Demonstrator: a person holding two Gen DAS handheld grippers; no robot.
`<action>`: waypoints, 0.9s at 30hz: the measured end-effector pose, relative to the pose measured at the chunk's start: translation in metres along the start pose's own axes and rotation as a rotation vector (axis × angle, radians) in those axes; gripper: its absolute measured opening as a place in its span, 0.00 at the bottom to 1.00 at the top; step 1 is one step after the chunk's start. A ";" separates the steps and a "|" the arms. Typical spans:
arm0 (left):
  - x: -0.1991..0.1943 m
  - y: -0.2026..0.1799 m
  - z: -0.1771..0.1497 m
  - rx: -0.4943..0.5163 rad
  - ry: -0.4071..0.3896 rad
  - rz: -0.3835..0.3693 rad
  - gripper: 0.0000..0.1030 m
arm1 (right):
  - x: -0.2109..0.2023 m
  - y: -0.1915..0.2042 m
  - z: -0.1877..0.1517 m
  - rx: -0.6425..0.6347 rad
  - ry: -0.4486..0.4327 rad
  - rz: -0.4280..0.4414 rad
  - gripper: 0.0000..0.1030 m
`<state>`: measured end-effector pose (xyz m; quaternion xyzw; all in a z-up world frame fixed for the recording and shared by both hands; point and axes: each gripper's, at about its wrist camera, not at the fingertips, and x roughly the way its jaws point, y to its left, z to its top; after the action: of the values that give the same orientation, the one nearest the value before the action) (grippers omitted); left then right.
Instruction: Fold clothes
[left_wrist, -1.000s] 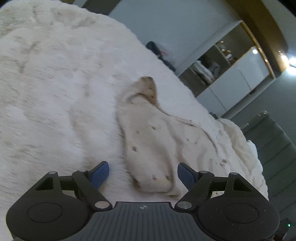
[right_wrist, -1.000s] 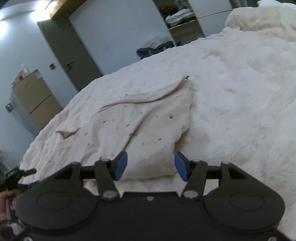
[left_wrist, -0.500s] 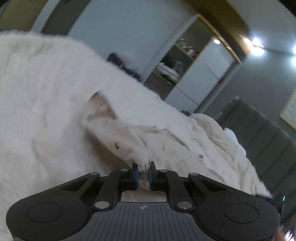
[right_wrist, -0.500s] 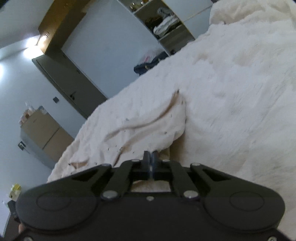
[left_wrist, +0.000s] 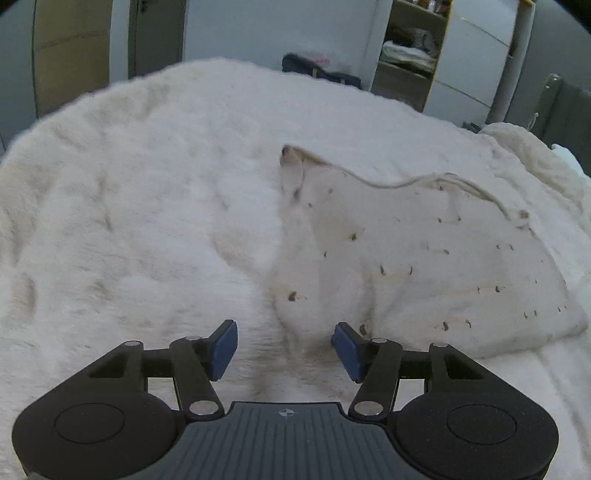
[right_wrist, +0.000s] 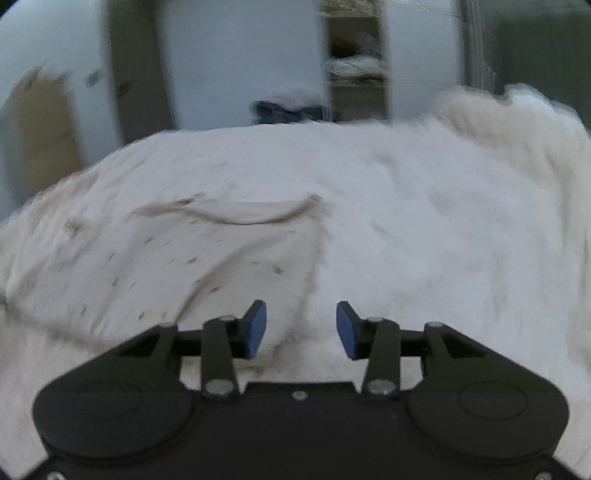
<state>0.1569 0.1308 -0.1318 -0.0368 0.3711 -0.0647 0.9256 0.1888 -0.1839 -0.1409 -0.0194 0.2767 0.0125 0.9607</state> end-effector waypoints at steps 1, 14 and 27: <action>-0.008 -0.010 0.000 0.062 -0.021 -0.035 0.69 | 0.000 0.010 -0.001 -0.069 -0.004 -0.001 0.55; 0.043 -0.115 -0.043 0.863 -0.062 0.050 0.73 | 0.046 0.106 -0.044 -0.831 0.054 -0.014 0.62; 0.083 -0.092 -0.033 0.801 -0.130 0.084 0.11 | 0.101 0.121 -0.032 -0.949 0.083 0.015 0.13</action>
<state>0.1854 0.0268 -0.2019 0.3380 0.2583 -0.1637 0.8901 0.2530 -0.0635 -0.2251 -0.4544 0.2785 0.1436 0.8339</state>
